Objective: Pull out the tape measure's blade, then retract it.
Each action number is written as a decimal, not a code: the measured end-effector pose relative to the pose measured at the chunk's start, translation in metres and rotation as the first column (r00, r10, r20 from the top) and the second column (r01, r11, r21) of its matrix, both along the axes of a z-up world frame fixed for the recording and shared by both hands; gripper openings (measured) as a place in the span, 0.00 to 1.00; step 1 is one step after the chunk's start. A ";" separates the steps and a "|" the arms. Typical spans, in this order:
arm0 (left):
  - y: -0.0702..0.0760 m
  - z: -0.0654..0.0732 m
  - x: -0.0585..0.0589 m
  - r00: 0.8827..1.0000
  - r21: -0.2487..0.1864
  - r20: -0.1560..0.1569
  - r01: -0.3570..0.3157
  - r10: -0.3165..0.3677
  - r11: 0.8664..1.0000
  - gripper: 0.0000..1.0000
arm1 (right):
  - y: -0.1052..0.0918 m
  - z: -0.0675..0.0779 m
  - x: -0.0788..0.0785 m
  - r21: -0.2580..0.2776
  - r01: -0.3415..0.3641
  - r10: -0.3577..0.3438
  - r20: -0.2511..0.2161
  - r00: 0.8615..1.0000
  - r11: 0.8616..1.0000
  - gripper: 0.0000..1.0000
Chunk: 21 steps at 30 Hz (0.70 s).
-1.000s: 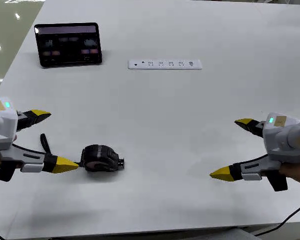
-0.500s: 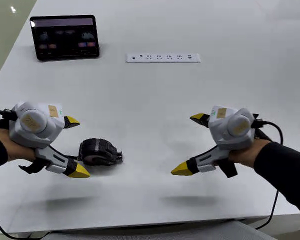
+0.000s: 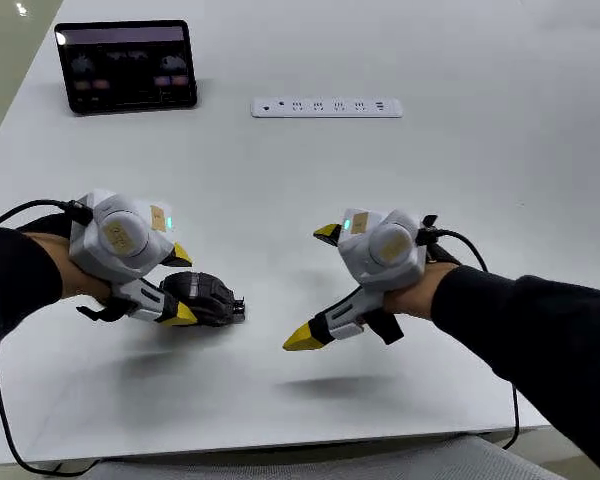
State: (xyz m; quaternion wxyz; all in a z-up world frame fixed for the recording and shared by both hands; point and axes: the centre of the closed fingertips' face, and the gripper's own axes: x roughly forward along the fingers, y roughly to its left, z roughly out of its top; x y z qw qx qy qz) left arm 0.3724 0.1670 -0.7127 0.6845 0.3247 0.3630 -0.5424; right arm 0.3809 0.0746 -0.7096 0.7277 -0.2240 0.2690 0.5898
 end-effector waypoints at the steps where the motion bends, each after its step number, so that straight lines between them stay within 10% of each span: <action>1: 0.000 -0.002 -0.002 1.000 0.009 -0.001 0.013 -0.013 1.000 0.35 | 0.003 -0.001 0.000 -0.002 -0.010 0.010 -0.003 1.000 1.000 0.96; 21: 0.003 -0.005 -0.003 1.000 0.041 -0.008 0.007 -0.007 0.999 0.30 | 0.050 -0.025 -0.009 -0.052 -0.158 0.158 -0.009 0.987 0.986 0.53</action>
